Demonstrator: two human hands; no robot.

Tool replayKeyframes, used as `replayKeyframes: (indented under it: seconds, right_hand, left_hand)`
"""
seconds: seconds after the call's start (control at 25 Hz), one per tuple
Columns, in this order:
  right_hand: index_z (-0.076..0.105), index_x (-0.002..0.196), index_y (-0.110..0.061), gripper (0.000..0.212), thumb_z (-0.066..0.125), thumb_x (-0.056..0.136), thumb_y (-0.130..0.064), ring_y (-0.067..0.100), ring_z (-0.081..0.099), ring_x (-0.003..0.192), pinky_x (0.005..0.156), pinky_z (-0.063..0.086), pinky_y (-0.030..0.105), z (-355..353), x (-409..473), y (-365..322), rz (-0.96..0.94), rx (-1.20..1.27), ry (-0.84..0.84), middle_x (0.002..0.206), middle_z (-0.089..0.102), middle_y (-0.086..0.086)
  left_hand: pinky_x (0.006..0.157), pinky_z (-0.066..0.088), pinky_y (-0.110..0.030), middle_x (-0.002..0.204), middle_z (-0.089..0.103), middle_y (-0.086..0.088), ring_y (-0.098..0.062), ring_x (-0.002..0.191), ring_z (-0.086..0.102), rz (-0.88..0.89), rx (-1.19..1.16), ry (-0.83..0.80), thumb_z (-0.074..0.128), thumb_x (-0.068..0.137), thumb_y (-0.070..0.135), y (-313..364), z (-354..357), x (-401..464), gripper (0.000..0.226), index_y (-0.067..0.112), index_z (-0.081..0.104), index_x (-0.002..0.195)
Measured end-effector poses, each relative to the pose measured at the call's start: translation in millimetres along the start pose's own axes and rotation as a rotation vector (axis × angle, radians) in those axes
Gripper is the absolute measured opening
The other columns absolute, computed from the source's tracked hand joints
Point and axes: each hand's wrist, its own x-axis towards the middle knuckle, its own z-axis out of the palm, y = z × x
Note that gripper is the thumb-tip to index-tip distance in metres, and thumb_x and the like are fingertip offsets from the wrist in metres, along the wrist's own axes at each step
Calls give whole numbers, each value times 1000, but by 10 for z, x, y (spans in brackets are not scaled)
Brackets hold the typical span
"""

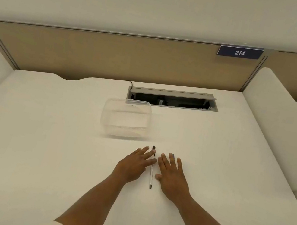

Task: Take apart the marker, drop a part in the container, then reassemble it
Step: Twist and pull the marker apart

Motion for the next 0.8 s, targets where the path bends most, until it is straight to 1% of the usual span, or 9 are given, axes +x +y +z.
replayKeyframes:
  seconds: [0.08,0.2,0.28,0.36,0.4,0.48,0.56,0.68,0.8]
  right_hand:
    - [47,142,-10,59,33,93,-41,37,33,144,116,14,54,11,2,3,3,-5,-1,150,47,9]
    - [45,143,-11,59,30,95,-41,37,30,146,116,11,55,12,-5,-18,0,-29,-38,152,44,9]
    - [45,143,-10,59,29,95,-40,36,30,146,116,11,55,-4,-8,-16,-4,-34,-57,152,44,10]
    - [46,143,-10,58,31,95,-40,36,33,145,115,13,54,-18,-17,-18,-8,-25,-75,151,46,10]
    - [46,143,-10,58,31,95,-39,35,33,145,115,13,54,-14,-23,-18,-11,-21,-73,151,46,10]
    - [46,143,-9,58,32,95,-38,36,33,145,116,13,54,-12,-33,-32,-8,-7,-72,151,46,11]
    - [46,143,-8,57,33,95,-38,37,32,145,116,14,55,7,-39,-32,-11,3,-62,151,45,12]
    - [46,142,-7,56,32,96,-37,38,32,144,115,15,57,12,-40,-33,-24,14,-57,150,45,13]
    - [48,140,-7,55,33,95,-35,38,35,143,114,17,57,-20,-29,-30,-49,9,-29,148,48,13]
  left_hand:
    - [121,16,-39,162,17,-1,-25,150,10,12,8,16,44,98,10,-14,-6,40,54,28,34,148]
    - [120,19,-38,161,22,-2,-24,150,13,39,6,41,44,100,13,-11,9,81,42,26,48,140]
    - [118,26,-37,160,24,0,-20,150,14,24,-14,47,44,101,14,-3,16,89,34,24,55,131]
    - [112,36,-36,161,23,2,-16,149,15,-31,-56,53,45,100,11,1,-4,95,28,20,58,123]
    - [109,38,-36,161,23,3,-16,149,16,-38,-64,50,46,100,11,12,-16,101,24,19,59,118]
    - [108,36,-36,160,24,2,-17,148,19,-37,-58,42,46,100,14,29,-39,107,16,18,60,106]
    - [111,32,-36,160,26,0,-20,148,19,-20,-29,50,46,100,14,7,-25,122,14,17,60,99]
    - [115,27,-36,160,26,-3,-23,149,16,-7,10,60,45,98,11,-33,-33,128,17,15,61,95]
    - [116,24,-38,160,26,-3,-23,149,14,4,19,72,46,98,10,-77,-51,114,17,16,61,93]
